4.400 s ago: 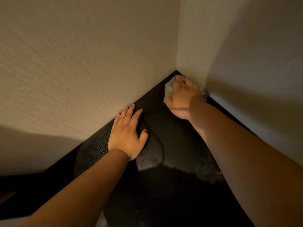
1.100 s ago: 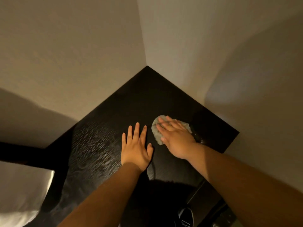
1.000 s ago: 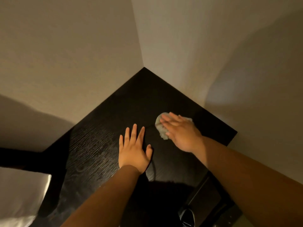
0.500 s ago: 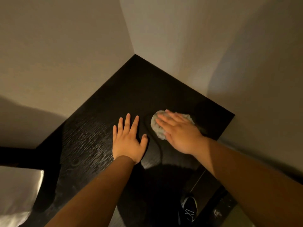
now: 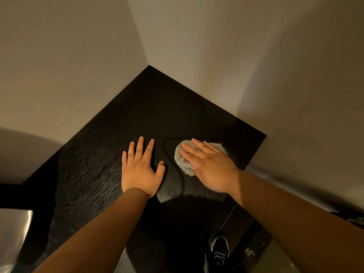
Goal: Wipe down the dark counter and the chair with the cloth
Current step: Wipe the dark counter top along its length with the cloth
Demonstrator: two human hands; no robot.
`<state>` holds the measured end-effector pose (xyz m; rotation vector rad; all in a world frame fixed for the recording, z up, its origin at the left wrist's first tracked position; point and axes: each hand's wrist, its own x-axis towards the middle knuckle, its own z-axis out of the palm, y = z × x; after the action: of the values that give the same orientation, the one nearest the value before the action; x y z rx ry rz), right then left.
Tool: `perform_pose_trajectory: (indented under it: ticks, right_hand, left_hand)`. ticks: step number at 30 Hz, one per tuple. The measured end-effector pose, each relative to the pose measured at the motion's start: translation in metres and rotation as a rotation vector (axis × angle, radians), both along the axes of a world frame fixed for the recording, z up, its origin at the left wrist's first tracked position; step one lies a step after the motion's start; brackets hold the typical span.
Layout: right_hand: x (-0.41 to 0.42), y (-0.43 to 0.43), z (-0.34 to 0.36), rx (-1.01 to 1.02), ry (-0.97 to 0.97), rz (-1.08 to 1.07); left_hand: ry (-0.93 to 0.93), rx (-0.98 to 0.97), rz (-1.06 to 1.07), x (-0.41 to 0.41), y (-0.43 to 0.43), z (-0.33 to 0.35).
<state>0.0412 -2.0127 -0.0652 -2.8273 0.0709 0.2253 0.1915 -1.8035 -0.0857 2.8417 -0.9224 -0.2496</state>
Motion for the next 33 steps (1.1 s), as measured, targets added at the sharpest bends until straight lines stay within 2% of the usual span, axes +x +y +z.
perform_pose_trajectory:
  ticks: [4, 6, 8, 11, 13, 16, 21, 25, 26, 29, 30, 32, 33]
  right_hand:
    - [0.022, -0.064, -0.002, -0.103, 0.077, -0.178]
    - [0.026, -0.085, -0.005, -0.158, 0.017, -0.294]
    - [0.029, -0.085, -0.005, -0.11, 0.0, -0.407]
    - [0.016, -0.05, -0.003, -0.052, 0.063, -0.396]
    - [-0.013, -0.025, -0.003, -0.036, -0.021, -0.296]
    - [-0.03, -0.041, -0.002, -0.011, 0.022, -0.163]
    - [-0.018, -0.096, -0.001, -0.123, -0.022, -0.401]
    - [-0.019, -0.046, -0.014, 0.003, 0.002, -0.52]
    - [-0.024, -0.028, -0.018, 0.057, -0.022, -0.485]
    - [-0.053, 0.004, -0.012, -0.051, -0.074, -0.126]
    - [-0.055, -0.003, -0.003, -0.031, -0.053, -0.049]
    - [-0.05, -0.032, -0.002, -0.039, -0.06, -0.053]
    - [-0.047, -0.049, -0.004, -0.043, -0.065, -0.149]
  left_hand:
    - [-0.002, -0.013, -0.001, -0.001, 0.001, 0.001]
    - [-0.002, -0.013, 0.001, -0.001, 0.0, 0.001]
    - [-0.004, -0.01, -0.003, 0.0, 0.0, 0.001]
    - [-0.002, -0.007, -0.003, 0.0, 0.0, 0.001]
    - [0.001, -0.012, -0.002, -0.001, 0.0, 0.002]
    - [0.003, -0.028, 0.0, 0.0, 0.001, 0.004]
    - [0.001, -0.026, 0.0, -0.002, 0.0, 0.003]
    - [-0.003, -0.022, 0.005, -0.001, -0.001, 0.004]
    - [-0.003, -0.021, 0.006, -0.002, -0.001, 0.005]
    - [-0.004, -0.018, 0.004, -0.003, -0.002, 0.005]
    - [-0.005, -0.017, 0.004, -0.002, -0.001, 0.005]
    - [-0.006, -0.014, 0.002, -0.002, 0.0, 0.005]
    - [-0.008, -0.012, 0.002, -0.002, 0.0, 0.005]
